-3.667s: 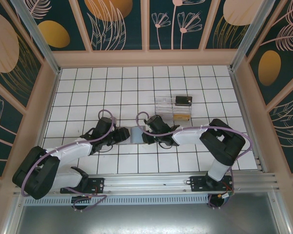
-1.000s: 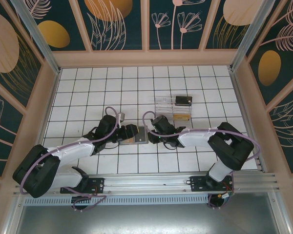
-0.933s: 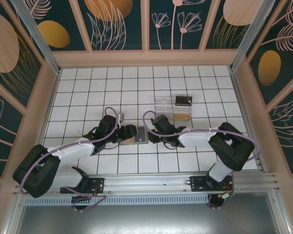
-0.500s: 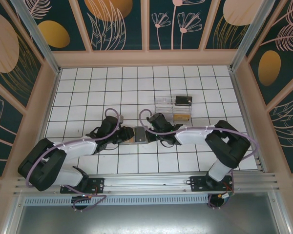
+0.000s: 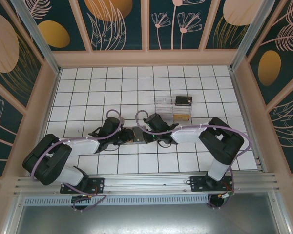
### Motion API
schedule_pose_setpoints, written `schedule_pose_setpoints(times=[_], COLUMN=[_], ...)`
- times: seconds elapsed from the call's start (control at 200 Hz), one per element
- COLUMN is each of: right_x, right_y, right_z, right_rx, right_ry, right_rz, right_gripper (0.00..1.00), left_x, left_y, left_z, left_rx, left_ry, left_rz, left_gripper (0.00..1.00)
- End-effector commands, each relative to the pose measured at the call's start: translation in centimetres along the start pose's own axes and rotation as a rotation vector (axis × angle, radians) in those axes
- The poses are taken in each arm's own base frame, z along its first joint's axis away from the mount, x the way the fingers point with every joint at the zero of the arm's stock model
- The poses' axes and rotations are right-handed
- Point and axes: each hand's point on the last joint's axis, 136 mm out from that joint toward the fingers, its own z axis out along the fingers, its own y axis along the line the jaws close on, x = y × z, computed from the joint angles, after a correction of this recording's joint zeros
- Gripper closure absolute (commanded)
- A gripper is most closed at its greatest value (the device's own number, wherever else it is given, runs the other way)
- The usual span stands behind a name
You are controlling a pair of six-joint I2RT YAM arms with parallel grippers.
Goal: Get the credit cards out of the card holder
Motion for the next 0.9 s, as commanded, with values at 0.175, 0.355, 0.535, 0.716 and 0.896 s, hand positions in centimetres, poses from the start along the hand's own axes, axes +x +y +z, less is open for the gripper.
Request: schedule_pose_setpoints(times=[0.175, 0.355, 0.535, 0.716, 0.896], right_x=[0.25, 0.43, 0.46, 0.49, 0.83], right_y=[1.01, 0.85, 0.9, 0.96, 0.66], right_z=[0.72, 0.71, 0.67, 0.63, 0.64], right_rx=[-0.016, -0.011, -0.013, -0.014, -0.005], right_ry=[0.022, 0.025, 0.024, 0.024, 0.029], right_rz=[-0.028, -0.025, -0.024, -0.023, -0.019], right_gripper=[0.87, 0.86, 0.86, 0.86, 0.86], left_x=[0.15, 0.24, 0.34, 0.42, 0.33], left_y=[-0.17, 0.01, 0.21, 0.29, 0.75], left_z=[0.31, 0.25, 0.38, 0.64, 0.28], left_rx=[0.025, 0.021, 0.014, 0.015, -0.016], left_ry=[0.012, 0.012, 0.016, 0.024, 0.012], left_rz=[-0.006, -0.007, -0.009, -0.012, -0.008], left_gripper=[0.77, 0.84, 0.82, 0.91, 1.0])
